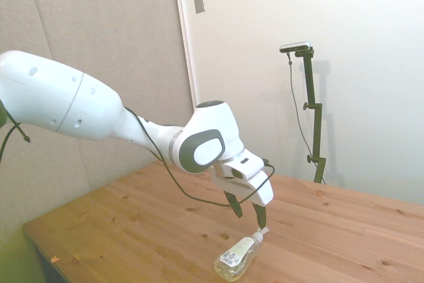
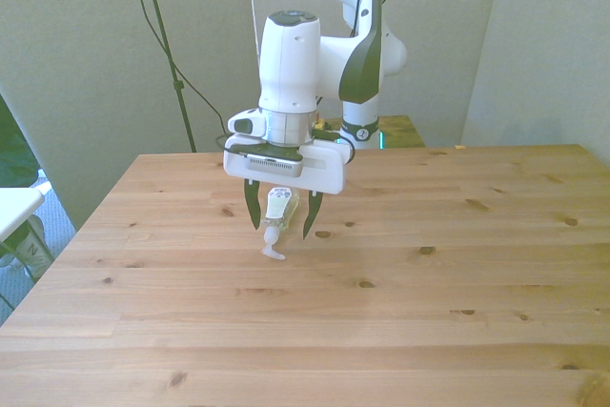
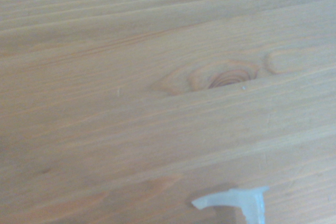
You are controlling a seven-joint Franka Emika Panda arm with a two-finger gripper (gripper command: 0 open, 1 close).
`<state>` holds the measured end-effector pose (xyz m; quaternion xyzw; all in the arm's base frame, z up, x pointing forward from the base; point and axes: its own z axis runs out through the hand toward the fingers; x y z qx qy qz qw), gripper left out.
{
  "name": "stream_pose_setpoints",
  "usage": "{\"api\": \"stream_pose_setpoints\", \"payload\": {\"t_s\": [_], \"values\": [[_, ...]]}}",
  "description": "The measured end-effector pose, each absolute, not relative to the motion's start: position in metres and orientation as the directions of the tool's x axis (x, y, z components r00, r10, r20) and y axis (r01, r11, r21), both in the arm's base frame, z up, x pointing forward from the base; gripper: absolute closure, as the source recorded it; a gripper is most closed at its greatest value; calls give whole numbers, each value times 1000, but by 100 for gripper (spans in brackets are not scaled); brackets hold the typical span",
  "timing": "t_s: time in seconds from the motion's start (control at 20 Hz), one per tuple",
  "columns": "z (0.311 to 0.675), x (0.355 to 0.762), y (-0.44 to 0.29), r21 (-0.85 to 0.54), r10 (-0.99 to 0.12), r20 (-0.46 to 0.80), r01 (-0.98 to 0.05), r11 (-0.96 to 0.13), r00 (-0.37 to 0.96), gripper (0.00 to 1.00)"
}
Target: Stand the sanitizer
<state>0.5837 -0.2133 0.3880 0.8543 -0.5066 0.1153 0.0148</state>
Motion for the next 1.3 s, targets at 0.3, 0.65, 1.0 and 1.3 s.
{"api": "stream_pose_setpoints", "payload": {"t_s": [0.3,0.65,1.0,1.3], "values": [[365,589,-227,-70,-872,182,-879,-471,453,0],[352,584,-243,-58,-883,168,-890,-452,438,100],[351,583,-248,-67,-886,162,-891,-450,435,100],[351,592,-254,-86,-884,160,-886,-456,440,100]]}}
